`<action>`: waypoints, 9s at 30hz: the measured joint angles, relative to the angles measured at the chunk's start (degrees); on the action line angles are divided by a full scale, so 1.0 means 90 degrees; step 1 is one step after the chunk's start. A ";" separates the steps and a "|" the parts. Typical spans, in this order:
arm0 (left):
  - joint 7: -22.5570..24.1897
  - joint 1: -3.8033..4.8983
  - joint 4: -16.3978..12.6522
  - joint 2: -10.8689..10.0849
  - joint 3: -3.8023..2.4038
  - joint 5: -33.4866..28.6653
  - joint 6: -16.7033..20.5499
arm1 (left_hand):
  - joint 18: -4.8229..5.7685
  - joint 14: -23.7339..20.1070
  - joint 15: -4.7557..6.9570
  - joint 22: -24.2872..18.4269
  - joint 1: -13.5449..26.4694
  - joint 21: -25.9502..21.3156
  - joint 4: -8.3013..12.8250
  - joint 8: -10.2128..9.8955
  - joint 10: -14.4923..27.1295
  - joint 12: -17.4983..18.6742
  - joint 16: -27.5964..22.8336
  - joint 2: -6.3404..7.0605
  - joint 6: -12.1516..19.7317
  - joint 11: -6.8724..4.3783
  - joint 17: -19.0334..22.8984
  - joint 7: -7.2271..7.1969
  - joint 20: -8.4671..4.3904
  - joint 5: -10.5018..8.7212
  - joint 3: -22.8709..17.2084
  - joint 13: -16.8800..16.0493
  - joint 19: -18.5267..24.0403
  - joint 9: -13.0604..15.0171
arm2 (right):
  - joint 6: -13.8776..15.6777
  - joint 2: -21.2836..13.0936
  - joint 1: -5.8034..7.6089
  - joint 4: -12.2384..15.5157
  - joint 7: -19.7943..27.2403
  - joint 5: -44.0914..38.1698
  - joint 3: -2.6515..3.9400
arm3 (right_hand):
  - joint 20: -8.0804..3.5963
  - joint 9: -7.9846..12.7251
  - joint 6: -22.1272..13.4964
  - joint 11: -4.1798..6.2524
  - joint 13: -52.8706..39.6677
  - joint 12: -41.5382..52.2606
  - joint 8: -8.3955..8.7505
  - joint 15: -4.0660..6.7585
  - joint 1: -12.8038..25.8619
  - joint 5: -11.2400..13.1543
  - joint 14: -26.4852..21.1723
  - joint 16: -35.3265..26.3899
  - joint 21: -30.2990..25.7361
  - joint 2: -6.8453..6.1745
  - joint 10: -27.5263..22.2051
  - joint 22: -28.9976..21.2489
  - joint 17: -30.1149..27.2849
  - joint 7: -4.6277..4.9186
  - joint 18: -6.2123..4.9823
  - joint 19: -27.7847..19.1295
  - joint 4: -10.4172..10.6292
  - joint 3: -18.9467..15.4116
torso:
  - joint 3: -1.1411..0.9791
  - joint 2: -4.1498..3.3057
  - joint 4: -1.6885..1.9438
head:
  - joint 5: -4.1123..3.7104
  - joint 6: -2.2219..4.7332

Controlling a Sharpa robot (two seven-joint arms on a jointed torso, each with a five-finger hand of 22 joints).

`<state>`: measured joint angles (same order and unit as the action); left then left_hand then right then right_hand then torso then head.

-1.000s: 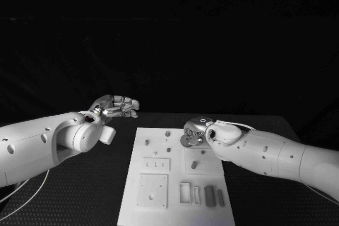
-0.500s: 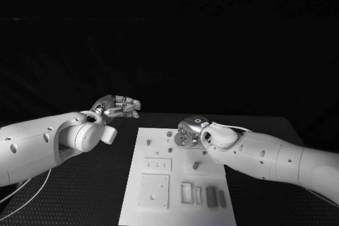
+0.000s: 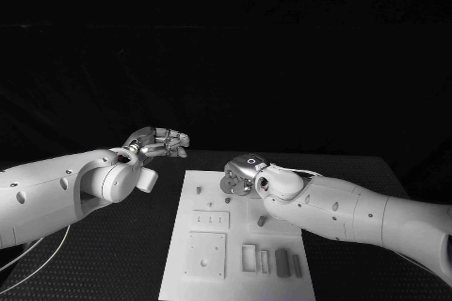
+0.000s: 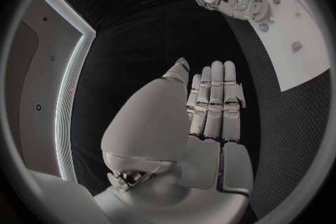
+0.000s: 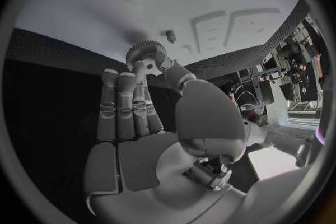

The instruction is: Assemble the parts on the task board

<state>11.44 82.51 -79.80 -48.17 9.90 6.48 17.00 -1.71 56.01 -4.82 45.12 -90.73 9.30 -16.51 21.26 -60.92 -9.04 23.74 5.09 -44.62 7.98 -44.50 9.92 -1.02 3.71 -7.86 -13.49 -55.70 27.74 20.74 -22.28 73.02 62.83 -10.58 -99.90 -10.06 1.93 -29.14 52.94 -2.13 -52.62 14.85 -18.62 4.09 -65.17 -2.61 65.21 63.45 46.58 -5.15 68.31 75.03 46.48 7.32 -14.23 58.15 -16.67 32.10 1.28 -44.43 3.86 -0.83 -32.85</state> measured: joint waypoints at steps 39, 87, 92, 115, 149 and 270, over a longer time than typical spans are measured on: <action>0.0002 0.0004 0.0007 0.0044 -0.0010 0.0000 0.0001 | 0.0001 0.0000 0.0000 0.0010 0.0000 0.0000 0.0000 0.0000 0.0000 0.0000 -0.0024 0.0000 0.0000 0.0000 -0.0011 0.0000 0.0001 0.0000 0.0000 -0.0009 0.0000 0.0010 | 0.0101 0.0216 -0.0175 -0.0270 0.0016 -0.0041 -0.0001 | 0.0011 -0.0019 -0.0059 0.0021 -0.0063 0.0000 0.0117 -0.0014 0.0129 -0.0006 0.0009 0.0025 0.0000 -0.0127 0.0023 0.0000 -0.0019 0.0100 0.0000 0.0010 0.0017 0.0055 | -0.0007 0.0005 -0.0011 | 0.0060 -0.0009; 0.0003 0.0008 -0.0008 0.0005 -0.0010 0.0001 0.0003 | 0.0002 0.0007 0.0007 0.0019 0.0000 -0.0024 0.0000 -0.0026 0.0000 0.0024 -0.0034 0.0000 0.0000 0.0000 -0.0025 0.0000 0.0001 0.0000 0.0000 -0.0018 0.0001 0.0027 | -0.1096 -0.0175 -0.0094 -0.0165 0.0831 0.1425 0.0002 | -0.0390 -0.0079 -0.0522 0.0200 -0.2480 0.5183 0.0165 0.0145 0.0680 -0.0006 0.0241 0.2440 0.1222 -0.0338 -0.0551 -0.0012 0.1476 -0.0094 0.0045 0.0383 0.0057 -0.0538 | -0.0003 0.0004 -0.0011 | 0.0104 -0.0112; 0.0003 0.0008 -0.0008 0.0010 -0.0010 0.0001 0.0003 | 0.0002 0.0023 0.0024 0.0018 0.0000 -0.0024 0.0000 -0.0026 0.0000 0.0024 -0.0050 0.0000 0.0000 0.0000 -0.0025 0.0000 0.0001 0.0000 0.0000 -0.0023 0.0001 0.0026 | -0.1126 -0.0143 -0.0118 -0.0234 0.0852 0.1427 0.0004 | -0.0389 -0.0079 -0.0522 0.0199 -0.2480 0.5183 0.0165 0.0145 0.0646 -0.0006 0.0241 0.2441 0.1238 -0.0304 -0.0553 -0.0012 0.1460 -0.0094 0.0045 0.0382 0.0034 -0.0526 | -0.0004 0.0004 -0.0010 | 0.0105 -0.0114; 0.0001 0.0008 0.0006 0.0014 -0.0009 0.0002 0.0002 | 0.0006 0.0023 0.0024 0.0023 0.0000 -0.0024 0.0000 -0.0026 -0.0022 0.0024 -0.0050 0.0000 0.0000 0.0022 -0.0030 0.0000 0.0001 0.0000 0.0000 -0.0028 0.0001 0.0031 | -0.1049 -0.0113 -0.0161 -0.0364 0.0960 0.1258 0.0021 | -0.0402 -0.0020 -0.0522 0.0187 -0.2333 0.5276 0.0192 0.0108 -0.0010 -0.0005 0.0201 0.2463 0.1280 -0.0273 -0.0608 -0.0012 0.1329 -0.0094 0.0053 0.0299 -0.0006 -0.0319 | -0.0010 0.0004 -0.0016 | 0.0106 -0.0151; 0.0002 0.0008 0.0010 0.0011 -0.0009 0.0003 0.0003 | 0.0014 0.0045 0.0001 0.0032 0.0000 -0.0049 0.0000 -0.0026 -0.0022 0.0024 -0.0050 0.0000 0.0000 0.0022 -0.0041 0.0000 0.0001 0.0000 0.0000 -0.0032 0.0001 0.0042 | -0.0573 -0.0072 -0.0248 -0.0454 0.0923 0.1140 0.0006 | -0.0361 -0.0140 -0.0303 0.0239 -0.2066 0.5424 -0.0131 0.0213 0.0350 0.0017 0.0307 0.2540 0.1332 0.0209 -0.0627 -0.0012 0.1323 -0.0312 0.0054 0.0338 0.0010 -0.0004 | -0.0005 0.0007 -0.0013 | 0.0089 -0.0156; 0.0001 0.0016 0.0037 0.0070 -0.0012 0.0005 0.0007 | 0.0046 0.0045 0.0002 0.0056 0.0002 -0.0074 0.0000 -0.0051 -0.0022 0.0074 -0.0099 0.0002 0.0000 0.0022 -0.0075 0.0000 0.0024 0.0000 0.0000 -0.0056 -0.0023 0.0072 | -0.0112 0.0462 -0.0330 -0.0963 0.0367 0.0960 -0.0039 | -0.0221 -0.0014 -0.0926 -0.0025 -0.1593 0.5582 0.0593 -0.0033 0.0341 -0.0005 -0.0177 0.2491 0.1296 0.0142 -0.1073 -0.0012 0.0815 0.0138 0.0068 0.0101 0.0090 0.1357 | -0.0012 0.0007 -0.0023 | 0.0084 -0.0141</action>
<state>11.45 82.65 -79.46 -47.53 9.80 6.52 17.06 -1.29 56.42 -4.81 45.63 -90.71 8.63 -16.51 20.80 -61.11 -8.38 22.85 5.11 -44.62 8.18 -45.18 9.92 -0.80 3.71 -7.86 -13.99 -55.90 28.39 19.73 -18.12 70.05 54.16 -7.27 -91.26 -10.41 -0.06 -29.26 44.61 -2.35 -66.97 65.09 -13.29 3.80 -62.10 -2.66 63.62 85.86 58.24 -3.88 58.65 74.92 53.82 8.56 -13.62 59.05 -15.86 44.31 1.18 -44.37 3.65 -0.08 -34.12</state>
